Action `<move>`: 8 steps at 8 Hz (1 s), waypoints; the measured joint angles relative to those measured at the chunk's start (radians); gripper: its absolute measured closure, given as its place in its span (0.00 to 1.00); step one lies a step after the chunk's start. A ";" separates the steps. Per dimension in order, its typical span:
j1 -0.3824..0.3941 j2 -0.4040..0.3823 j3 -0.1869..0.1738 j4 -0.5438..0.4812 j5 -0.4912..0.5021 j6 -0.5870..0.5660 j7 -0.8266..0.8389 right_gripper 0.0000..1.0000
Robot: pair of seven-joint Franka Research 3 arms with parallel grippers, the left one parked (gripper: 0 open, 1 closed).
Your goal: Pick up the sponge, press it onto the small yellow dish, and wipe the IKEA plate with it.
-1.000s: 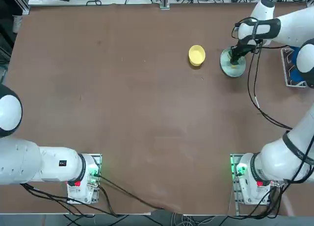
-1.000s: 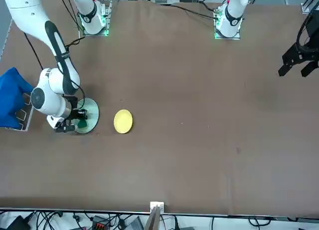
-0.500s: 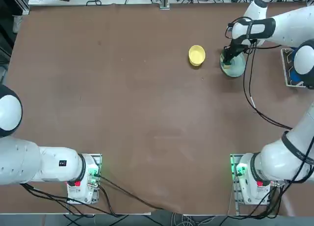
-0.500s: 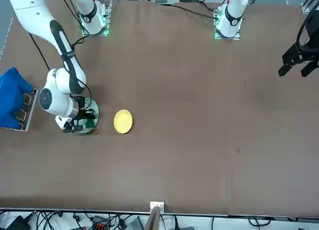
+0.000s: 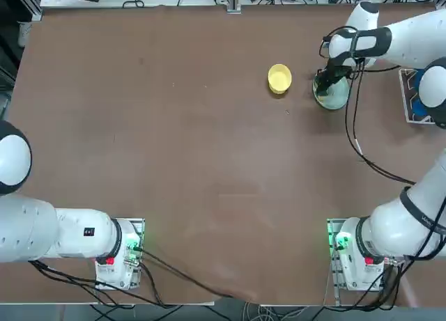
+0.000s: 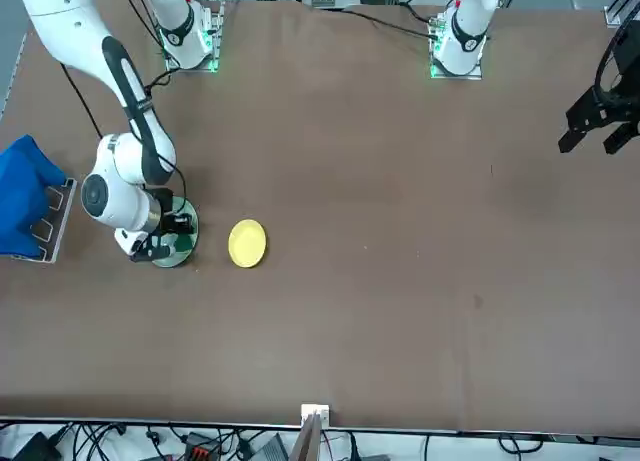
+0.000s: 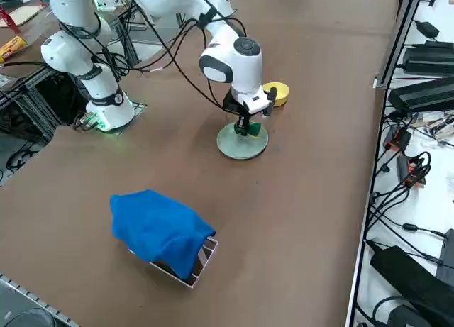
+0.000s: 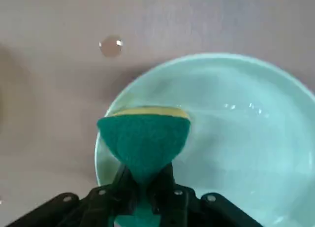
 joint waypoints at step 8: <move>-0.090 -0.038 -0.005 -0.059 -0.023 -0.006 -0.077 0.83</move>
